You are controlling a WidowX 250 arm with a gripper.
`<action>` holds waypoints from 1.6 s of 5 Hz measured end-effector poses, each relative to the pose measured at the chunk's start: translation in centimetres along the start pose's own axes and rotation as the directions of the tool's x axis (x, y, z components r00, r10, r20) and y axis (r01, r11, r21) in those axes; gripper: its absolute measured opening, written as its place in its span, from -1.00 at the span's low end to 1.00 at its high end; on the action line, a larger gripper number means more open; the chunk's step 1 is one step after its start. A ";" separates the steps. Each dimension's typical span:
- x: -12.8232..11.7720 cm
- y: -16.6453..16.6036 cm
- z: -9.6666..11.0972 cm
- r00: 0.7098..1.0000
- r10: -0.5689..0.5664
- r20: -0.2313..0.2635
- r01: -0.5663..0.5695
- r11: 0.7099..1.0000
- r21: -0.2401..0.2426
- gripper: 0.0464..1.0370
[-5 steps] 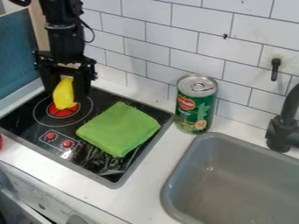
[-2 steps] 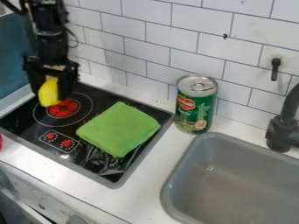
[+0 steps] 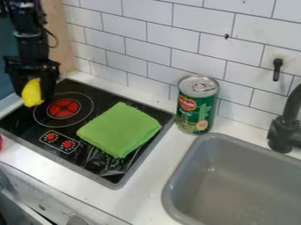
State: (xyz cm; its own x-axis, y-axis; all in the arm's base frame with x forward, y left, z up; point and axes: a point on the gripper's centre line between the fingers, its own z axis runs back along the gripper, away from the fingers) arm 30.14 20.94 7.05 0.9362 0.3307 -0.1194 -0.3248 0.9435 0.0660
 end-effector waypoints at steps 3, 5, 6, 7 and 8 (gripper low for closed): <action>-1.3 1.0 -2.5 0.996 0.005 -0.088 -0.002 0.999 0.036 0.56; -1.8 2.0 -2.9 0.996 0.032 -0.082 -0.029 0.999 0.033 0.56; -1.7 2.2 -2.9 0.997 0.043 -0.068 -0.041 0.999 0.029 0.56; -2.0 2.1 -3.0 0.996 0.055 -0.068 -0.053 0.998 0.029 0.64; -2.3 1.7 -3.6 0.996 0.059 -0.070 -0.058 0.998 0.010 0.95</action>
State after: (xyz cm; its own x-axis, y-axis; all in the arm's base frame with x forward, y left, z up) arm 26.98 21.84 3.86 0.9037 0.3862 -0.1846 -0.3772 0.9224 0.0830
